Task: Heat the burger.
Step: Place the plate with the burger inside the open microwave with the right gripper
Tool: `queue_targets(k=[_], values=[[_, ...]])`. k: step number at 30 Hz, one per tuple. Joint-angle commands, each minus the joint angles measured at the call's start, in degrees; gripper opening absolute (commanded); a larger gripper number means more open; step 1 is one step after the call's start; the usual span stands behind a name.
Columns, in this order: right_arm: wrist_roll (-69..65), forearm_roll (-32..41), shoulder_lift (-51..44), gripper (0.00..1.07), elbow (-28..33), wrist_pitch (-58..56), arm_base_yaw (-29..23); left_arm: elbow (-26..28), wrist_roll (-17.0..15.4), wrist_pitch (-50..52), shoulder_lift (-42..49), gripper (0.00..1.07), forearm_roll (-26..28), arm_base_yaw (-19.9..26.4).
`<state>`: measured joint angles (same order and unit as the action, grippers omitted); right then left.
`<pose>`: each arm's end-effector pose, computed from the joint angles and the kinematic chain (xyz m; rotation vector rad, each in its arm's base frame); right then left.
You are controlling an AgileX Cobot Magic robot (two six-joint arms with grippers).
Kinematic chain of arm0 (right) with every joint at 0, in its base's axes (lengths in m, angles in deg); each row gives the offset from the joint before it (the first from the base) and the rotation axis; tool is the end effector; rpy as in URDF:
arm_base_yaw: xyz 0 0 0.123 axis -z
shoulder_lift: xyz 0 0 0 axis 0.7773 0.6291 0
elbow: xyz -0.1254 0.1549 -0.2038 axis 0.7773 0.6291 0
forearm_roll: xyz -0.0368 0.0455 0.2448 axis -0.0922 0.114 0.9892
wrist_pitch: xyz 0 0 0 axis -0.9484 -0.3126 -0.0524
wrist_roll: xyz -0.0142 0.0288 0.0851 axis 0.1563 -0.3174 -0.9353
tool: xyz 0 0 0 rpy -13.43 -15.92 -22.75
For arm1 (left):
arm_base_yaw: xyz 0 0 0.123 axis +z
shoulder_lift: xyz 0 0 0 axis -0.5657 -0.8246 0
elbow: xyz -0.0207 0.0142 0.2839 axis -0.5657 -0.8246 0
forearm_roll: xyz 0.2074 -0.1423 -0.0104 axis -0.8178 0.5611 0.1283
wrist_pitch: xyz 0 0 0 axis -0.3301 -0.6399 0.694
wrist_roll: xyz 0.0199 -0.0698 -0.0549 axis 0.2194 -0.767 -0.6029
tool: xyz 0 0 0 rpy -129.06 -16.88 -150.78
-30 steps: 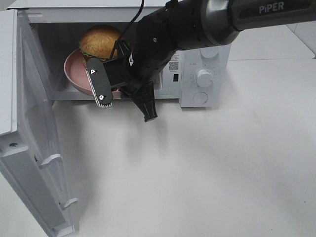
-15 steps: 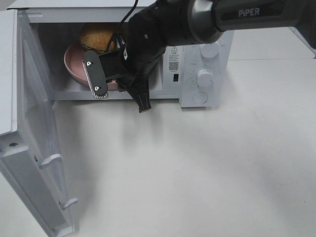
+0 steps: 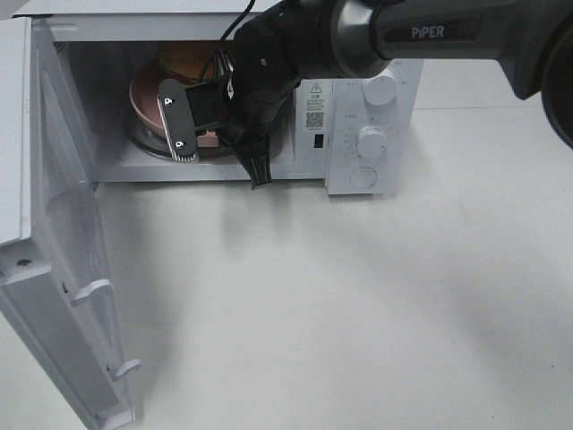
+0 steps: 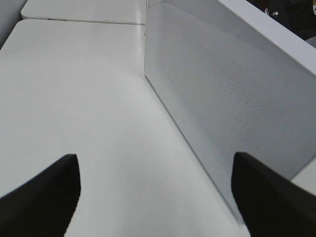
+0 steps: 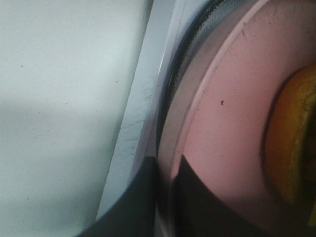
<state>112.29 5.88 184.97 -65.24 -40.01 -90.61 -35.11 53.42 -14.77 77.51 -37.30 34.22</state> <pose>0.4064 0.3220 0.1712 -2.0653 1.3153 -0.4494 -0.0087 -0.0099 0.2819 0.0568 2.0257 -0.1227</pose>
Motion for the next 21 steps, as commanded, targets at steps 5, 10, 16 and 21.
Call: queue_targets(k=[5,10,16,21], values=[[-0.17,-1.2,1.6,0.0,-4.81,2.52,0.74,-0.06,-0.11,-0.11,1.03,0.77,0.34,-0.17],[0.29,-1.09,2.58,0.0,-5.21,2.81,0.8,-0.06,-0.11,-0.11,1.03,0.77,0.34,-0.17],[2.06,-0.97,3.9,0.01,-5.73,4.3,0.8,-0.06,-0.11,-0.11,1.03,0.77,0.34,-0.17],[3.32,0.17,4.07,0.02,-5.79,4.7,0.8,-0.06,-0.11,-0.11,1.03,0.77,0.34,-0.17]])
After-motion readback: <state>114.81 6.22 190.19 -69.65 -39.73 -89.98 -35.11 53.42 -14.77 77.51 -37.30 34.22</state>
